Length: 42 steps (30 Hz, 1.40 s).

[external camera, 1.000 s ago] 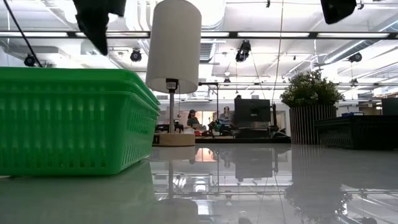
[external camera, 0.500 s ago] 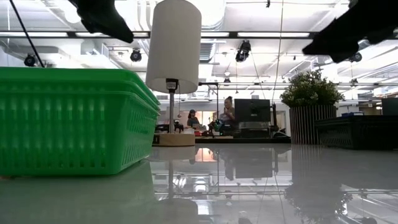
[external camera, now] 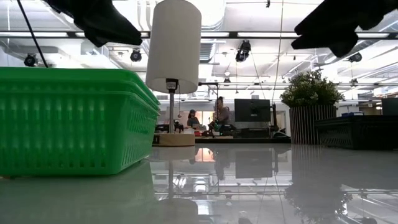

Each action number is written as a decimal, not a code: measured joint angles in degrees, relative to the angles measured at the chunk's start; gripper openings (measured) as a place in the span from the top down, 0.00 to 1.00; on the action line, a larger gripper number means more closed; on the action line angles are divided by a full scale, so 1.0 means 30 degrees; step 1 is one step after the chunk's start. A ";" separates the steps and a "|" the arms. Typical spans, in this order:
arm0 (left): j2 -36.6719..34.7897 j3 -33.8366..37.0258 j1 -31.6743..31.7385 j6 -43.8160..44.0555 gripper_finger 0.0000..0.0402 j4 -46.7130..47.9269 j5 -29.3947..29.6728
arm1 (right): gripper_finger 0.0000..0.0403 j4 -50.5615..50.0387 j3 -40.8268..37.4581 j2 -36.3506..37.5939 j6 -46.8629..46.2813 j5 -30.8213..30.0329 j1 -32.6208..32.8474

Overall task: Stack baskets by color
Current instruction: Return to Home Position

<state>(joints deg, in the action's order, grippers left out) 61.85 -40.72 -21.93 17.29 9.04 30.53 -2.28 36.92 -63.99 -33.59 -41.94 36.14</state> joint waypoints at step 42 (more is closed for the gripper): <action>-0.9002 0.7007 0.6386 -1.0395 0.92 -0.3254 -1.0680 | 0.56 0.8449 -0.8199 0.9096 1.3465 0.8811 -0.8578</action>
<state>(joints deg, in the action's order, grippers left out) 34.85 -19.70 -2.77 -13.90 -0.72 -1.50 23.07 12.33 -36.70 6.81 -15.51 10.41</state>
